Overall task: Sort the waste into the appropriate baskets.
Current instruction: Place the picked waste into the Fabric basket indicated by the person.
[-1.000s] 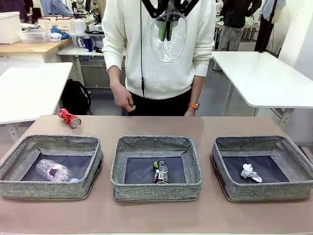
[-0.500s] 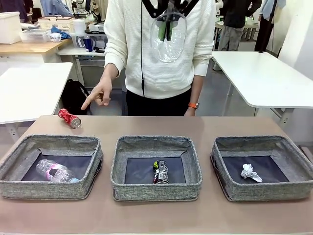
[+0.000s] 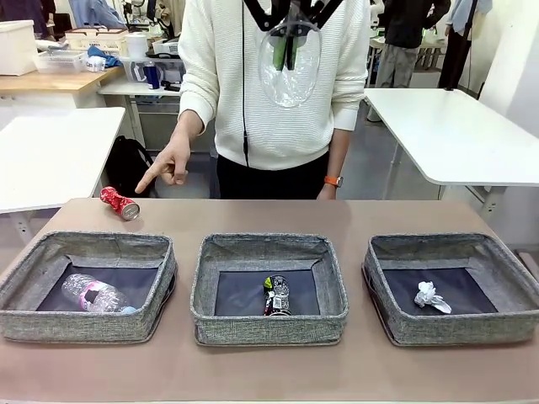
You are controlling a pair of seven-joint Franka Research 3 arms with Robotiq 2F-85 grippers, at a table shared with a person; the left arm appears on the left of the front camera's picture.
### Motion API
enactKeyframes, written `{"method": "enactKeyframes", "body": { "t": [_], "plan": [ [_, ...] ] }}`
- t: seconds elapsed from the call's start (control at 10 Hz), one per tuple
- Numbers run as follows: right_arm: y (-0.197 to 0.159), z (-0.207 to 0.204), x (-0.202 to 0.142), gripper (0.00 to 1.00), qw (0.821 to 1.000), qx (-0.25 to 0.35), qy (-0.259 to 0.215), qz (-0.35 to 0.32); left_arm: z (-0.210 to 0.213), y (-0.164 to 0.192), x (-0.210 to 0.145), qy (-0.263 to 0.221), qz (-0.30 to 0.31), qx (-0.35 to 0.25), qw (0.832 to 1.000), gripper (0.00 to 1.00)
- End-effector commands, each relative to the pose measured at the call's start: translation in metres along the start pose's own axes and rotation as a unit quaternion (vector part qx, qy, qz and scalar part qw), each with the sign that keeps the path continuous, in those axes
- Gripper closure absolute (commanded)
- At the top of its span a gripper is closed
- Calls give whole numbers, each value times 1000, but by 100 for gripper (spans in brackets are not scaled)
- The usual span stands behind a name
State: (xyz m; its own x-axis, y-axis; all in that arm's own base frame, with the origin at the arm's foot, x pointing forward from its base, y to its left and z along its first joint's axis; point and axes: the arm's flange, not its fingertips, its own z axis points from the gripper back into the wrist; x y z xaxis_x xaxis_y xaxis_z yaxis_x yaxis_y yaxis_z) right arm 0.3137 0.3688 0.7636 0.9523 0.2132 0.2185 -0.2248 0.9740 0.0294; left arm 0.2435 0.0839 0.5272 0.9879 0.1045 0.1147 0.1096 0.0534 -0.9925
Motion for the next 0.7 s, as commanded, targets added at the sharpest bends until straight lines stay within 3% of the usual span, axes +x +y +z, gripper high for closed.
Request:
{"method": "enactKeyframes", "body": {
  "t": [0.0,0.6],
  "plan": [
    [-1,0,-2,93,1000,0,-3,-4,-2,-6,0,0,1,-10,1000,0],
    [0,0,0,93,1000,0,0,0,-2,-6,0,0,1,-10,1000,0]
  ]
}}
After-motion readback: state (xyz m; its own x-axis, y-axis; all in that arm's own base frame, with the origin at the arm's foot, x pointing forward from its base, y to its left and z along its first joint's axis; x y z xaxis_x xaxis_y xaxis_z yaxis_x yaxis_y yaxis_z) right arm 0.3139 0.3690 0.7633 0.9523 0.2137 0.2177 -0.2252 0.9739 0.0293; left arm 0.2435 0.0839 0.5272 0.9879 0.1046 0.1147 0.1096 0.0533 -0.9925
